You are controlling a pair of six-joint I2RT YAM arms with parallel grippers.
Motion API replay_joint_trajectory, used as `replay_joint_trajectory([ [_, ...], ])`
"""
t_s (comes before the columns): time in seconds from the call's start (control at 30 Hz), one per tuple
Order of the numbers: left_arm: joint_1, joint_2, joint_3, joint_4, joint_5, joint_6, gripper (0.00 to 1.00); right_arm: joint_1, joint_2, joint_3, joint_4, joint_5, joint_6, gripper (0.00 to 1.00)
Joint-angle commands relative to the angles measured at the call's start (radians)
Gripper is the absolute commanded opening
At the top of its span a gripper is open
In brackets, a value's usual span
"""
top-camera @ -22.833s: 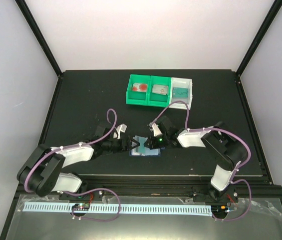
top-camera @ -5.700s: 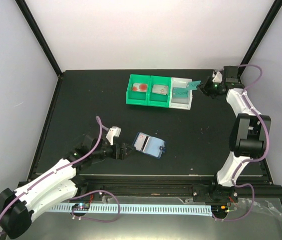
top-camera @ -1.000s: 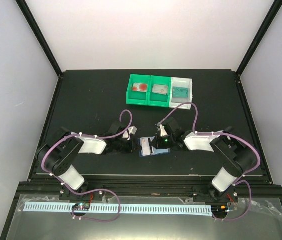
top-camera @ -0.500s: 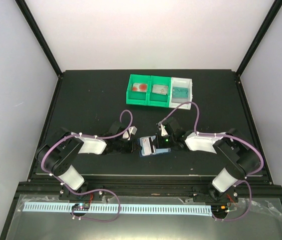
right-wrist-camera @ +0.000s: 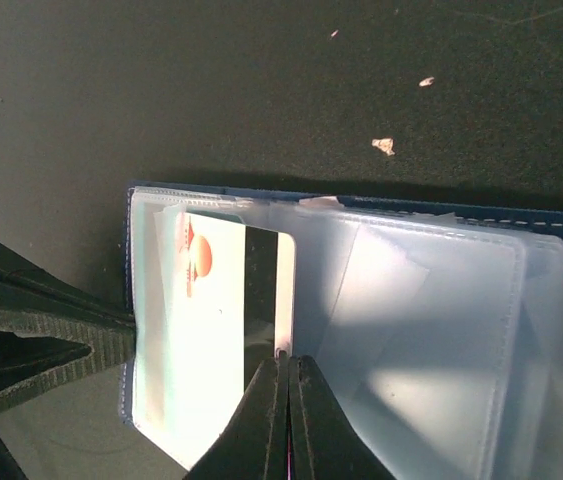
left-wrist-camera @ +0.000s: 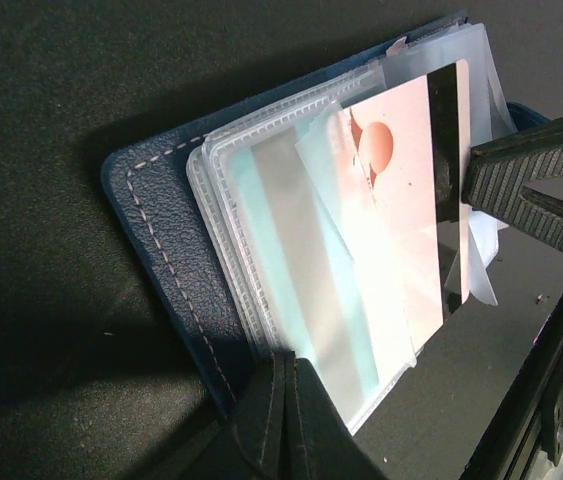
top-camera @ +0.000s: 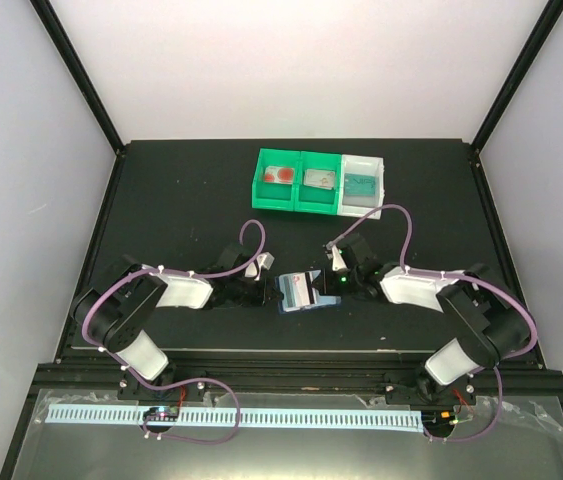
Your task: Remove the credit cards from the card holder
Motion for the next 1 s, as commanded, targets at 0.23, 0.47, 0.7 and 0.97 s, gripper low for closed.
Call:
replay_joint_trajectory([
  [0.23, -0.003, 0.032, 0.009, -0.055, -0.078, 0.020, 0.02, -0.017, 0.033, -0.034, 0.113, -0.115, -0.014, 0.19],
  [0.47, -0.002, 0.026, 0.011, -0.057, -0.075, 0.019, 0.02, -0.037, 0.087, -0.048, 0.164, -0.154, -0.013, 0.23],
  [0.7, -0.002, 0.022, 0.015, -0.062, -0.077, 0.018, 0.01, -0.059, 0.077, -0.055, 0.175, -0.174, -0.015, 0.06],
  [0.97, -0.002, -0.008, 0.013, -0.077, -0.087, 0.012, 0.03, -0.071, -0.025, -0.055, 0.089, -0.122, -0.010, 0.01],
])
